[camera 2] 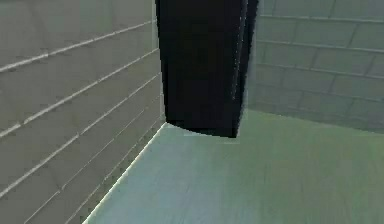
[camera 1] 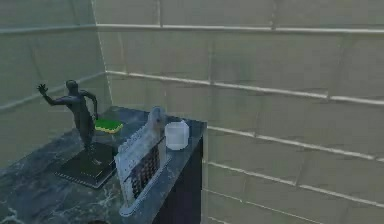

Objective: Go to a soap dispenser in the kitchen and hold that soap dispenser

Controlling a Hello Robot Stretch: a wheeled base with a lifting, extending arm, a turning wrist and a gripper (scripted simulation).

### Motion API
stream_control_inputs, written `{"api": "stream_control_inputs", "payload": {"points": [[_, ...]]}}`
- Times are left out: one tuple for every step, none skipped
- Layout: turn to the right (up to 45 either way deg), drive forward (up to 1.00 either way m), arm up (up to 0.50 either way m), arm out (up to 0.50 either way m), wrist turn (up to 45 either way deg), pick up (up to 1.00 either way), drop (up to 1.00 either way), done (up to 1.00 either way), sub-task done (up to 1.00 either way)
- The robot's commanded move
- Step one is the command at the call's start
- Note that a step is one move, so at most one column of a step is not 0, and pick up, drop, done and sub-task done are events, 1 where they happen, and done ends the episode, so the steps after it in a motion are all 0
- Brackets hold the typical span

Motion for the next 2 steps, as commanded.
{"api": "stream_control_inputs", "payload": {"points": [[30.0,0.0,0.0,0.0,0.0,0.0,0.0,0.0,0.0],[0.0,0.05,0.0,0.0,0.0,0.0,0.0,0.0,0.0]]}}
